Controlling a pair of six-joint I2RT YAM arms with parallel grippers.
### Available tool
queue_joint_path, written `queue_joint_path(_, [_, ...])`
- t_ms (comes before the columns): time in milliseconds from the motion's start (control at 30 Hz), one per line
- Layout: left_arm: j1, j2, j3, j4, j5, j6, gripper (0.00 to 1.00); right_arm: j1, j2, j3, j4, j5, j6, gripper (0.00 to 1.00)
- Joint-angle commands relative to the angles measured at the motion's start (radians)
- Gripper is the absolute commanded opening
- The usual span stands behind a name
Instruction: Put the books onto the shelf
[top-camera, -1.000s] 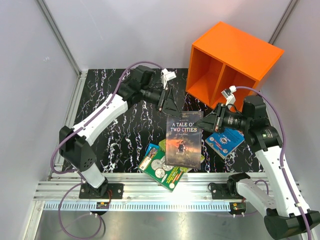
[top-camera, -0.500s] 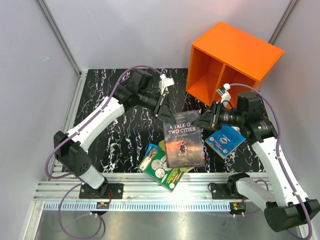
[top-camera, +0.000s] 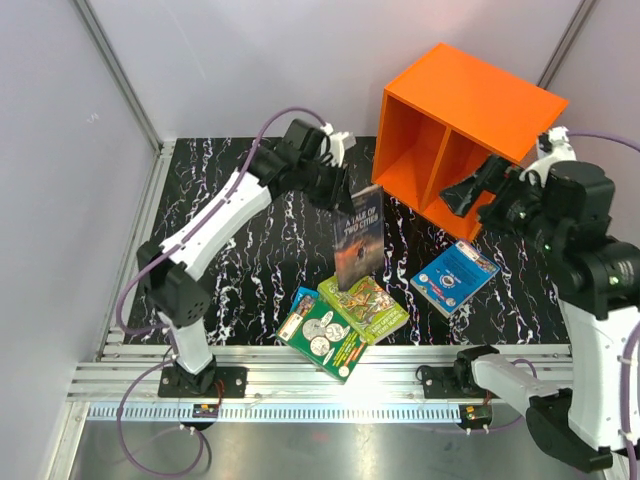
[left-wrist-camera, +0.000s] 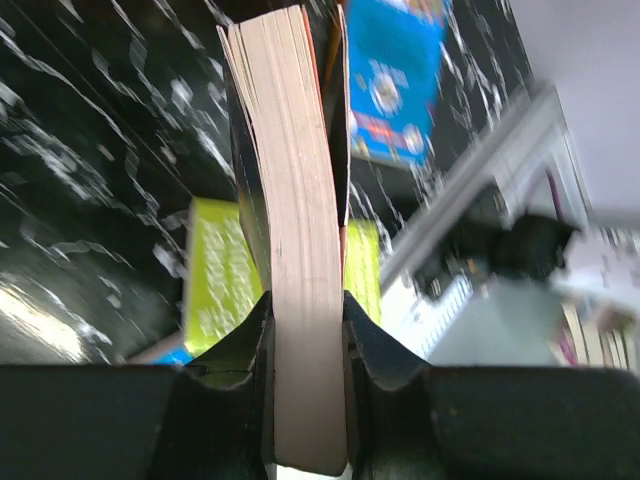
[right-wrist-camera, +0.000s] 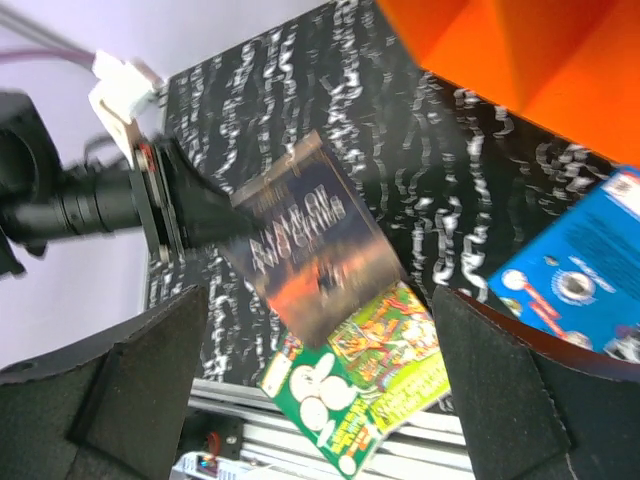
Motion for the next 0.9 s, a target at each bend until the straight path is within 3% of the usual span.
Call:
queue_joint_path(0, [0.003,0.041,0.219,0.137,-0.125,-0.105,0.00,-0.002,-0.015,0.043,-0.184,0.131,-0.032,1.00])
queue_joint_path(67, [0.004,0.106,0.281,0.156,-0.207,-0.146,0.00,-0.002,-0.056,0.008,-0.202,0.115,-0.006,1.00])
queue_joint_path(367, [0.016,0.286,0.390,0.528,-0.281,-0.260,0.00,-0.002,-0.178,-0.161,-0.195,0.109,0.069,1.00])
queue_joint_path(867, [0.091,0.638,0.592,0.906,-0.243,-0.381,0.03,-0.002,0.017,-0.124,-0.173,0.153,0.065,1.00])
